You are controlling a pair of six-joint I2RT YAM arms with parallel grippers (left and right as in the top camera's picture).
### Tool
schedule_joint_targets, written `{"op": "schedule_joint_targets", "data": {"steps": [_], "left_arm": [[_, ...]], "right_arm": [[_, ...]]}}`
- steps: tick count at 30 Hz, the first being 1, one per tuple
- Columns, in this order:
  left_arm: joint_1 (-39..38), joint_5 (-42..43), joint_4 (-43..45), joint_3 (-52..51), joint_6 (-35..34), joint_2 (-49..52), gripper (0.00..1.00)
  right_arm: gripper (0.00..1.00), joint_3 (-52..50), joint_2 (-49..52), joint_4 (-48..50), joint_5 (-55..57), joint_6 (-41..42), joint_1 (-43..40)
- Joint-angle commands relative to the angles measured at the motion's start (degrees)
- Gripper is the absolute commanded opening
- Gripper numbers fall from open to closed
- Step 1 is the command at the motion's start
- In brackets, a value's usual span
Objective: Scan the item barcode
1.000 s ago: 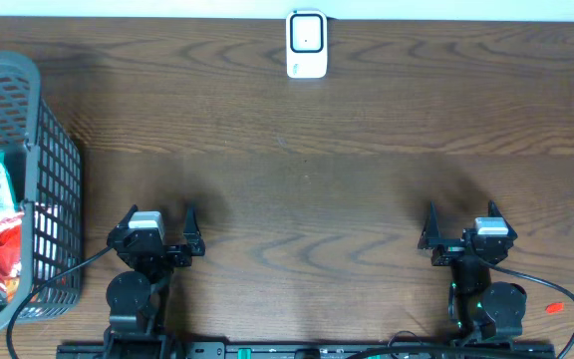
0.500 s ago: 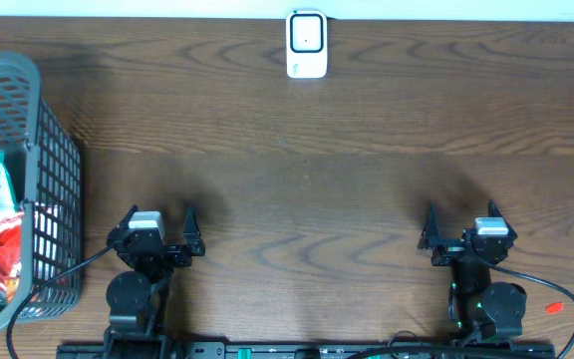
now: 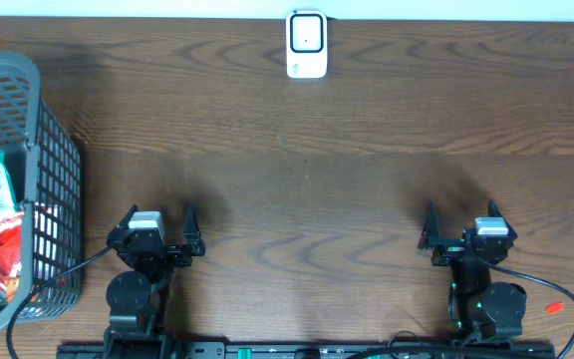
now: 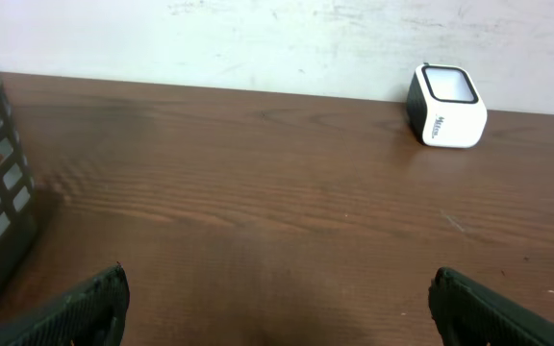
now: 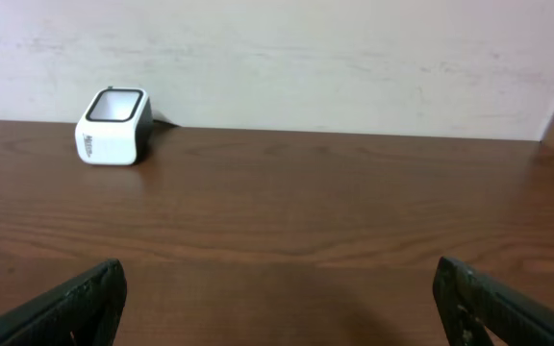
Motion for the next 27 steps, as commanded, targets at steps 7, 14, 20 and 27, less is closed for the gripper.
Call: {"op": "schedule_joint_targets", "data": {"steps": [7, 14, 20, 27], "left_arm": [[0.09, -1.57, -1.22, -1.60, 0.37, -0.24, 0.99], [0.09, -1.57, -0.76, -1.60, 0.37, -0.24, 0.99], [0.09, -1.57, 0.04, -1.60, 0.37, -0.24, 0.99], [0.09, 1.40, 1.03, -1.60, 0.35, -0.24, 0.99]], "right_arm": [[0.99, -0.15, -0.07, -0.07, 0.76, -0.63, 0.87], [0.99, -0.15, -0.07, -0.07, 0.76, -0.63, 0.87], [0.99, -0.15, -0.07, -0.04, 0.98, -0.66, 0.87], [0.99, -0.15, -0.07, 0.11, 1.11, -0.68, 0.87]]}}
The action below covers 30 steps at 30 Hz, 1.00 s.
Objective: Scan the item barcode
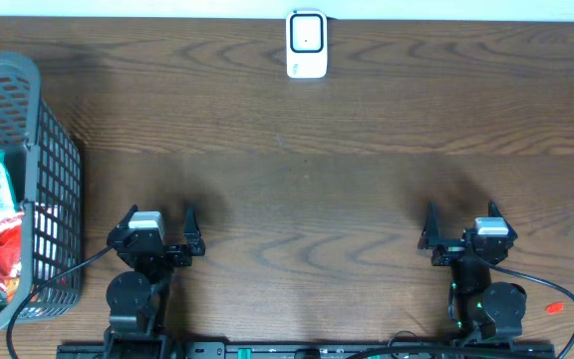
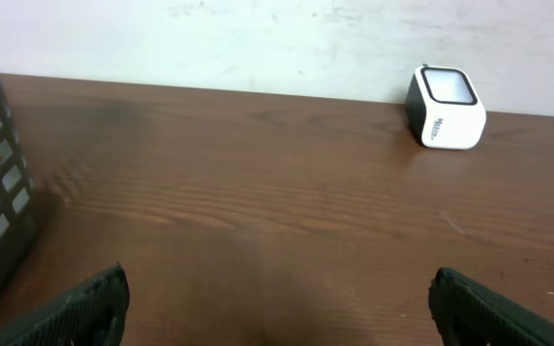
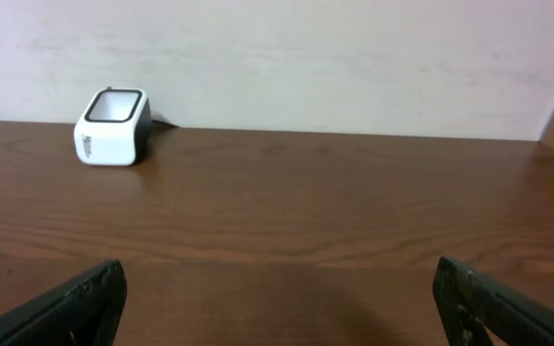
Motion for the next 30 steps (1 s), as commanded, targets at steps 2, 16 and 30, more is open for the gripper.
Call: {"op": "schedule_joint_targets", "data": {"steps": [2, 16, 30], "left_arm": [[0.09, 1.40, 0.87, -1.36, 0.35, -0.24, 0.99], [0.09, 1.33, 1.55, 2.23, 0.37, -0.24, 0.99], [0.09, 1.73, 0.26, 22.77, 0.87, 21.44, 0.99]], "right_arm": [[0.99, -0.15, -0.09, 0.02, 1.29, -0.68, 0.87], [0.99, -0.15, -0.09, 1.79, -6.54, 1.60, 0.87], [0.99, 1.36, -0.09, 2.36, -15.06, 4.94, 0.87]]}}
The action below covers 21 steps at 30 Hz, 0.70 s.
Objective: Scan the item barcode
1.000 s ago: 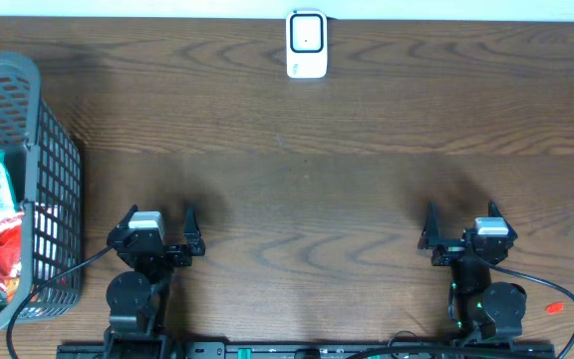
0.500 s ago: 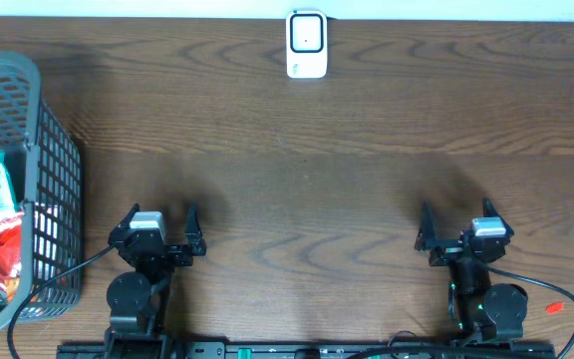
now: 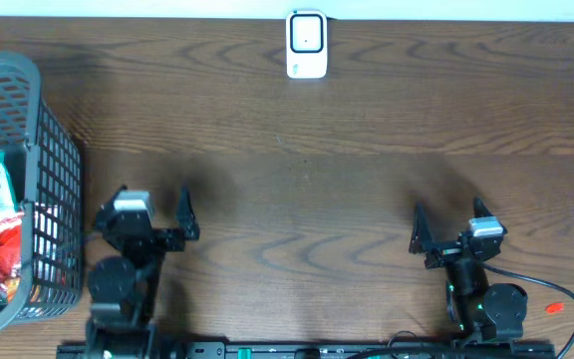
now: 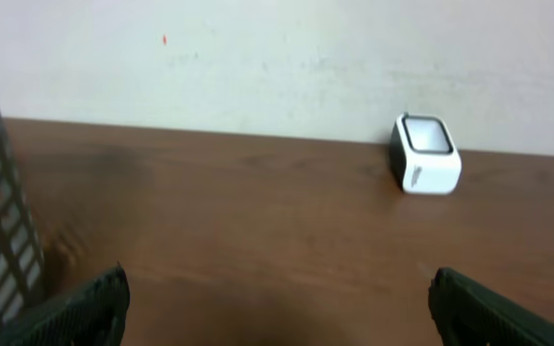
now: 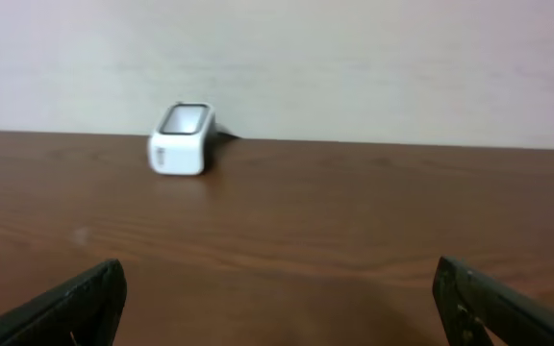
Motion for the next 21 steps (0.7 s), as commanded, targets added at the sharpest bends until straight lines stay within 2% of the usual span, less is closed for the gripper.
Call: {"op": "schedule_joint_targets", "data": {"steps": [1, 5, 7, 10, 15, 21], "left_arm": [[0.09, 2.01, -0.74, 8.13, 2.78, 6.93, 0.99], [0.09, 2.21, -0.31, 13.16, 8.83, 11.06, 0.99], [0.09, 2.27, 1.22, 13.88, 8.94, 11.32, 0.99], [0.09, 2.56, 1.92, 13.94, 6.25, 10.78, 0.99], [0.09, 6.58, 1.73, 13.97, 6.32, 10.67, 0.99], [0.11, 6.49, 1.73, 15.67, 6.29, 12.00, 0.99]], "right_arm": [[0.99, 1.36, -0.09, 1.36, -6.54, 1.07, 0.87], [0.99, 1.36, -0.09, 2.93, -17.92, 1.05, 0.87], [0.99, 1.36, -0.09, 3.78, -19.82, 0.98, 0.87], [0.99, 1.36, -0.09, 4.52, -16.20, 1.05, 0.87], [0.99, 1.36, -0.09, 5.44, -14.67, 6.08, 0.87], [0.99, 2.08, 0.72, 9.22, -5.11, 9.57, 0.87]]}}
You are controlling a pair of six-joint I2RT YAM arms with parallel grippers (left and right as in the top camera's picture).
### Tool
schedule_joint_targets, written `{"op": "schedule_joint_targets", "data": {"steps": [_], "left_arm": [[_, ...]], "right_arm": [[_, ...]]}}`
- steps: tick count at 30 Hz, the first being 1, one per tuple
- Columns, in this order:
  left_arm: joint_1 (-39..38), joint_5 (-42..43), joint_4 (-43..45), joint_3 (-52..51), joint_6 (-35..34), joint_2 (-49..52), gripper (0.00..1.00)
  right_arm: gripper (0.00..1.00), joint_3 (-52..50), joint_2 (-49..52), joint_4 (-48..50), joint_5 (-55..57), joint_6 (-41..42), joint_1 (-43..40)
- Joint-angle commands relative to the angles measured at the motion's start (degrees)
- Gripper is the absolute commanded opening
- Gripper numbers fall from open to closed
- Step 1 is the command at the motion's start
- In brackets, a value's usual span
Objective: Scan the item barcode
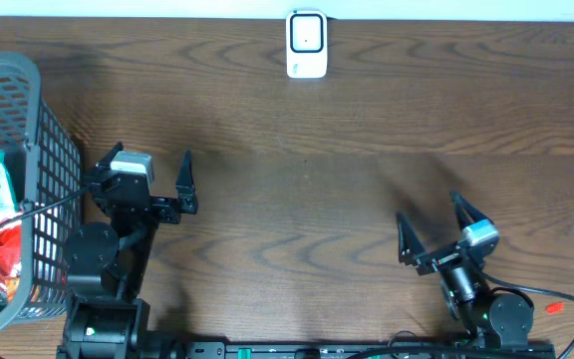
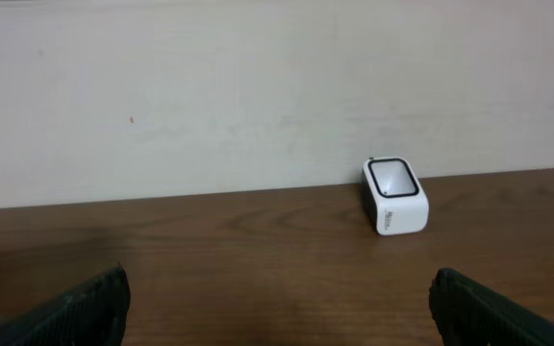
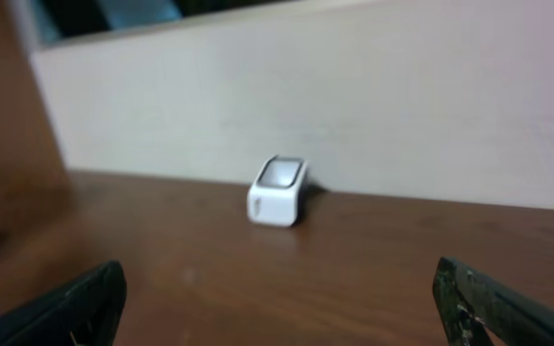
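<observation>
The white barcode scanner [image 1: 307, 45] stands at the far edge of the table, also showing as scanner [image 2: 395, 197] and scanner [image 3: 279, 192], blurred there. The items lie in the grey basket [image 1: 53, 150] at the left: a green and white packet and a red packet. My left gripper [image 1: 140, 170] hangs open just right of the basket, holding nothing. My right gripper [image 1: 427, 206] is open near the front right, angled to the left. In the wrist views the left gripper [image 2: 279, 308] and right gripper [image 3: 279, 303] have only bare wood between their fingers.
The brown wooden table [image 1: 297, 179] ends at a pale wall behind the scanner. A dark sliver of the basket shows at the left edge of the left wrist view. A small orange-red piece [image 1: 554, 307] sits by the right arm's base.
My left gripper has shifted farther from the base and sits higher, next to the basket. My right gripper has dropped back toward the front and turned left. Both stay open.
At the two oldest moments both arms rested open near the front edge without moving. Then both had lifted slightly, the left one shifted toward the basket. Now the left is beside the basket and the right is angled leftward. Nothing has been picked up.
</observation>
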Motion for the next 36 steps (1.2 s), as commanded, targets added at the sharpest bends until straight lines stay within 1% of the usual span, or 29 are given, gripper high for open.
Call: {"op": "schedule_joint_targets", "data": {"steps": [1, 3, 7, 11, 13, 16, 19, 22, 24, 26, 30, 33, 36], "left_arm": [[0.13, 0.72, 0.09, 3.41, 0.33, 1.42, 0.99], [0.13, 0.46, 0.07, 5.14, 0.35, 3.10, 0.99], [0.13, 0.48, -0.17, 9.49, 0.35, 7.23, 0.99], [0.26, 0.24, -2.80, 14.23, 1.05, 10.38, 0.98], [0.79, -0.55, -4.90, 15.91, 1.31, 11.13, 0.99], [1.95, -0.55, -9.07, 17.07, 5.25, 10.60, 0.99], [2.95, -0.57, -12.87, 17.18, 9.94, 9.38, 0.99], [3.37, -0.55, -13.64, 17.18, 10.25, 7.67, 0.99], [3.37, -0.55, -13.16, 17.18, 10.25, 6.16, 0.99], [3.37, -0.55, -12.61, 17.18, 10.25, 4.87, 0.99], [3.37, -0.57, -12.59, 17.18, 10.23, 2.97, 0.99], [3.37, -0.59, -12.55, 17.16, 9.64, 2.40, 0.99], [3.41, -1.68, -11.69, 17.20, 6.93, 2.99, 0.99]], "right_arm": [[0.99, 2.23, 1.38, 0.39, 7.74, 2.49, 0.87], [0.99, 3.63, 3.89, 0.48, 8.90, 0.66, 0.87], [0.99, 8.98, 12.85, 0.37, 11.34, -0.28, 0.87], [0.99, 19.37, 27.17, -2.08, 13.42, -0.26, 0.85], [0.99, 26.18, 35.52, -5.95, 13.38, -0.20, 0.85], [0.99, 40.17, 49.09, -19.12, 13.38, 0.00, 0.85], [0.99, 55.82, 61.11, -37.53, 11.28, -0.11, 0.87], [0.99, 67.71, 69.11, -51.43, 7.65, -0.26, 0.87], [0.99, 72.91, 72.61, -56.74, 6.40, -0.28, 0.87], [0.99, 74.36, 74.44, -55.93, 7.19, -0.22, 0.87], [0.99, 74.34, 75.89, -50.60, 6.95, -0.39, 0.87], [0.99, 74.36, 75.63, -47.01, 6.91, -3.80, 0.87], [0.99, 74.38, 75.63, -43.98, 7.78, -5.77, 0.85]]}}
